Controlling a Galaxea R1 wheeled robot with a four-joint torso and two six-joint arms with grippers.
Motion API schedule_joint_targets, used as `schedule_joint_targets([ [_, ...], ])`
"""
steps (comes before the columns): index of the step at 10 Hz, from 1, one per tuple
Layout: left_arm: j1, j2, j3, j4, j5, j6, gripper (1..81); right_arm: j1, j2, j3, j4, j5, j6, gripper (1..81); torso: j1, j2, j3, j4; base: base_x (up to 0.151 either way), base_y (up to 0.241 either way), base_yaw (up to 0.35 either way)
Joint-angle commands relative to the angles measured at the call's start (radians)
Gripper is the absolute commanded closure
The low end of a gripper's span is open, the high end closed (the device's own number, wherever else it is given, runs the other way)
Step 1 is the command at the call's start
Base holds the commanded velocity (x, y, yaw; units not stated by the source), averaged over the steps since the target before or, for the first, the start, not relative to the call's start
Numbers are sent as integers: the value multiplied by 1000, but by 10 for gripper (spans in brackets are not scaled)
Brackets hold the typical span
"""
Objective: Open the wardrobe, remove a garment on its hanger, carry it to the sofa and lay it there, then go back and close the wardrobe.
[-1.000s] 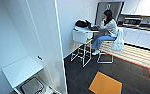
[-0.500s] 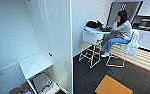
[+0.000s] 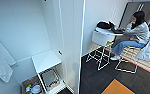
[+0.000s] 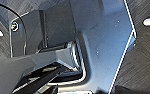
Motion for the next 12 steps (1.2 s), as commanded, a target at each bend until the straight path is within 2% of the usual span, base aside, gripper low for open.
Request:
schedule_joint_targets([
  [1, -25, 12, 7, 6, 26, 3, 10, 20, 5, -2, -9, -67, -3, 10, 1, 0, 0, 0, 0, 0, 287],
  [12, -26, 20, 5, 6, 26, 4, 10, 21, 7, -2, -9, -67, -3, 10, 1, 0, 0, 0, 0, 0, 293],
])
